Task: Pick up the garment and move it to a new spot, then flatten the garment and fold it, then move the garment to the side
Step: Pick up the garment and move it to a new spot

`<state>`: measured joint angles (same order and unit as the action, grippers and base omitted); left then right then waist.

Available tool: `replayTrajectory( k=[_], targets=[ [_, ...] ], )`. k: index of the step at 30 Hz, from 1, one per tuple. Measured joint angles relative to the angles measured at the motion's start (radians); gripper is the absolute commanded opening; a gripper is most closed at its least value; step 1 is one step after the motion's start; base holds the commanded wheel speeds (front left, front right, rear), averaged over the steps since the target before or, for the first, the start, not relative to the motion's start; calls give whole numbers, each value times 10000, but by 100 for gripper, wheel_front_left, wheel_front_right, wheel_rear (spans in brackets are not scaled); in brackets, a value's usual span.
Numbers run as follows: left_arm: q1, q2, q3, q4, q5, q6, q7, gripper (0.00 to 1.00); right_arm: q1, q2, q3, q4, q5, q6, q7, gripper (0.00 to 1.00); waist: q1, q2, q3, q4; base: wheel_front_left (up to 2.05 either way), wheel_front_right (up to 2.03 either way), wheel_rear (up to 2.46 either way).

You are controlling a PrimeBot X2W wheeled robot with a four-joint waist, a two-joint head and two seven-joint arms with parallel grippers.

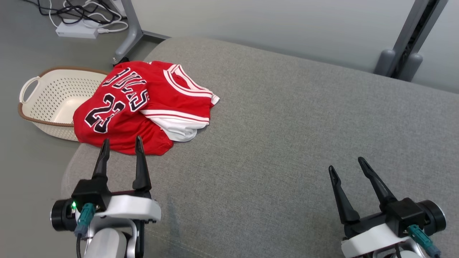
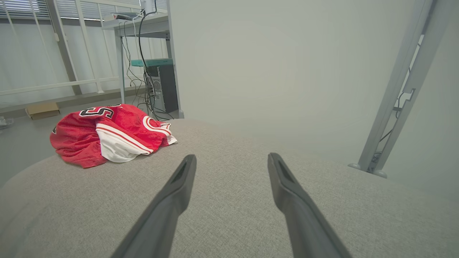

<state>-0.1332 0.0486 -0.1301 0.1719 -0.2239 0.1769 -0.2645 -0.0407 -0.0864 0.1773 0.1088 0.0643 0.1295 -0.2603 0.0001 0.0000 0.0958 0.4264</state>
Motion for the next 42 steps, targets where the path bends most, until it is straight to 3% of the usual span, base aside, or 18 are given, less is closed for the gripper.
replayTrajectory(
  k=[13, 23, 42],
  targets=[
    [-3170, 219, 807, 2700, 525, -435, 0, 100, -796, -729, 249, -215, 92, 0, 0, 100, 0, 0, 1570, -567, 0, 0, 0],
    [-5684, 970, 1195, 6706, 642, -167, 240, 100, -992, -1114, 470, -328, 336, 0, 0, 100, 0, 0, 2293, -1331, 0, 0, 0],
    [-7445, 1559, 1179, 10038, 537, 150, 600, 100, -1534, -1206, 802, -593, 596, 0, 0, 100, 0, -1, 2882, -1900, 0, 0, 0]
  ],
)
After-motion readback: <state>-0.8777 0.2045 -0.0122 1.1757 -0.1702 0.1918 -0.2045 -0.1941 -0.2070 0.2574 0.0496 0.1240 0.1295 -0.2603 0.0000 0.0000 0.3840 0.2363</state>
